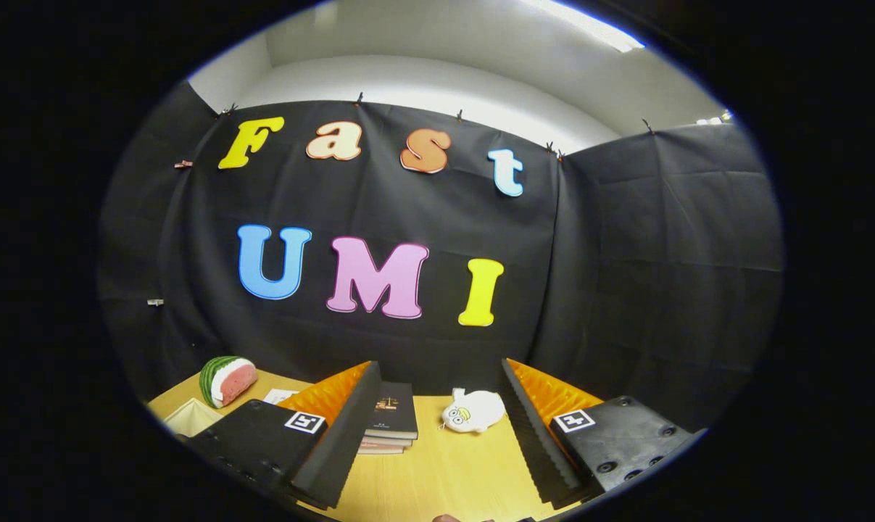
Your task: Open the storage box then place both shoes into the box .Put the left shoe in first, then the right shoe, with the right side of both shoes facing outward in a uniform manner.
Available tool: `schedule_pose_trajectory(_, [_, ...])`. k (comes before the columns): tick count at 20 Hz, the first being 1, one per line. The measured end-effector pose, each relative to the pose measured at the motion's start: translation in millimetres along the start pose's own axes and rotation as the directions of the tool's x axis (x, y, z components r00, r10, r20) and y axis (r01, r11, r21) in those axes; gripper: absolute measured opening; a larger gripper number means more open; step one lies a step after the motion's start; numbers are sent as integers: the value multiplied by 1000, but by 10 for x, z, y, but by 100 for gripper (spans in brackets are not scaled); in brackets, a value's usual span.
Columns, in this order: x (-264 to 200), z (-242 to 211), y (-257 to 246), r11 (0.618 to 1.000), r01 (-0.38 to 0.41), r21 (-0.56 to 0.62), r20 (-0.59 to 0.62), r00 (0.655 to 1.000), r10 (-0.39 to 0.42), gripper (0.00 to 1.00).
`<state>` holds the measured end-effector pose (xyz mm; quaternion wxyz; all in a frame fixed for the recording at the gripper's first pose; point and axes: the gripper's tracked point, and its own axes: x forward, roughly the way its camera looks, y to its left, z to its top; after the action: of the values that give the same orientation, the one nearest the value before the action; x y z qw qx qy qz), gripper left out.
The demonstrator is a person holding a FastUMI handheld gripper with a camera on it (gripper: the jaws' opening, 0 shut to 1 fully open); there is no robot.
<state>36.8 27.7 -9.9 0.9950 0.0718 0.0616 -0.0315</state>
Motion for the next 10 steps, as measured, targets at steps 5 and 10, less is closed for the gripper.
schedule_pose_trajectory(5, [-35, 77, 38, 1000, 1, -12, 24, 1000, -1, 98])
schedule_pose_trajectory(10, [7, 39, 79, 1000, -3, -19, 9, 1000, 3, 98])
